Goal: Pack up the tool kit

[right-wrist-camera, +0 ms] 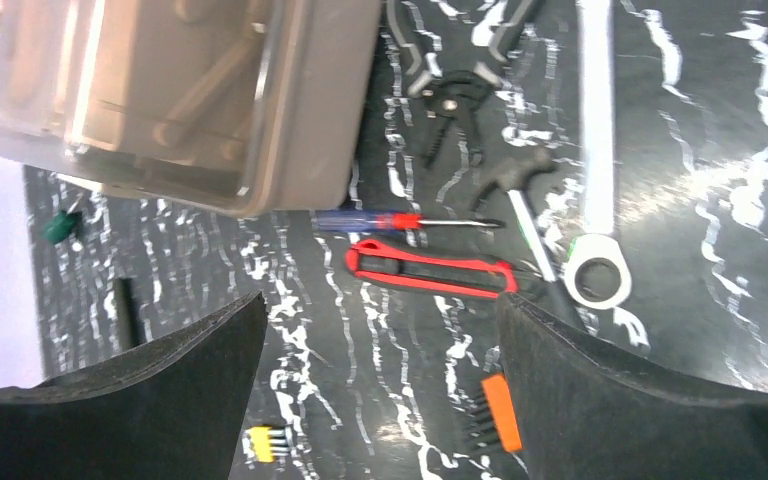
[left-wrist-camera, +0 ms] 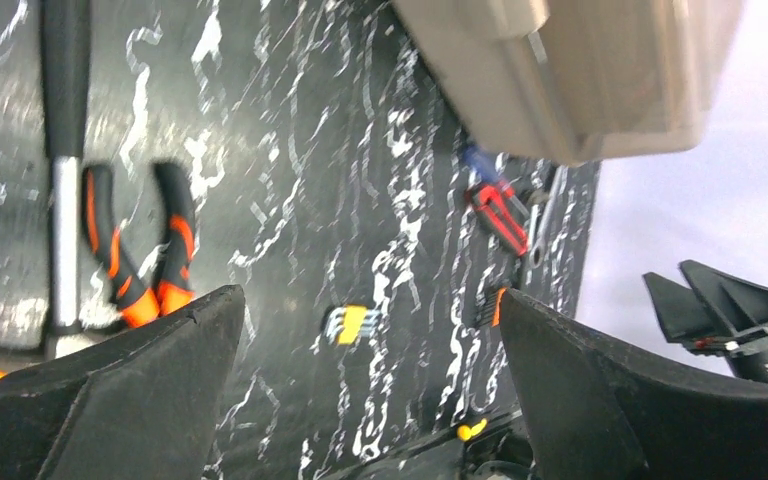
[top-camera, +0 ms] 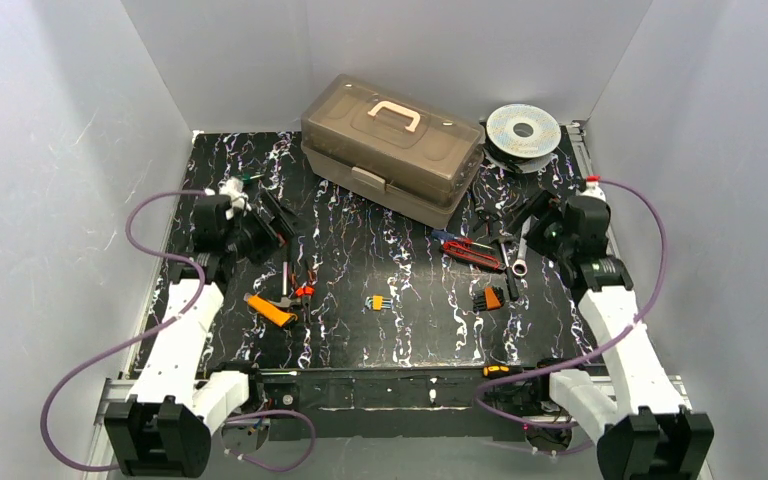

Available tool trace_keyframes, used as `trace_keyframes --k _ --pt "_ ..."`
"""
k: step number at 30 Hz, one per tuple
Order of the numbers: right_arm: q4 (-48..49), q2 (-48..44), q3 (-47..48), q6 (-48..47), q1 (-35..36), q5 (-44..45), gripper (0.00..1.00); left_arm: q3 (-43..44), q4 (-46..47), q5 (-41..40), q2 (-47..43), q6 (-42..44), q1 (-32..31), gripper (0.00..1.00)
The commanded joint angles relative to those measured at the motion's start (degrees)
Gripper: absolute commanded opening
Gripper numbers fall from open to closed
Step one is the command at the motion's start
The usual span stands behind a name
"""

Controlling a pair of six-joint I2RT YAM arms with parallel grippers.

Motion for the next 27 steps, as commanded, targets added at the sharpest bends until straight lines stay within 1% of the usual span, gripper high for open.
trace_keyframes --k 1,3,6,9,10,13,14,16,18,23,27 --pt "1.38 8.45 8.83 2.25 2.31 -8.31 0.91 9.61 1.79 2.02 5.53 0.98 0.01 1.00" --pt "1.17 12.37 13.18 2.08 5.20 -7.90 0.91 12.28 3.57 1.85 8.87 1.15 0.06 0.99" --pt "0.22 17.71 18.70 1.48 9.52 -4.39 0.91 16.35 7.72 0.52 15.54 0.80 0.03 1.00" --pt "0.55 22.74 24.28 1.63 11.90 -4.52 0.91 22.79 10.74 -0.22 23.75 -0.88 0.03 1.00" --pt "0.41 24.38 26.37 2.02 12.41 -4.69 0.91 24.34 13.11 -0.23 26.55 -1.55 0.05 1.00" --pt "0.05 29.45 31.47 2.63 13.48 -4.88 0.91 29.61 16.67 -2.21 34.58 -3.17 0.04 1.00" --pt "-0.05 30.19 32.70 2.72 13.58 -4.66 0.91 32.28 17.08 -1.49 37.47 -3.23 0.02 1.00" --pt "0.38 32.67 34.51 2.65 13.63 -4.67 0.91 39.11 15.99 0.01 43.41 -1.69 0.12 0.99" --pt "1.21 34.83 35.87 2.11 13.64 -5.17 0.91 44.68 14.94 -0.47 48.00 -0.44 0.16 1.00" --pt "1.08 40.22 40.77 0.26 13.63 -8.16 0.91 54.46 15.92 -4.16 55.60 2.76 0.25 1.00" --pt "1.23 43.76 43.00 -0.58 13.63 -9.59 0.91 60.32 19.25 -3.86 60.95 4.15 0.26 1.00"
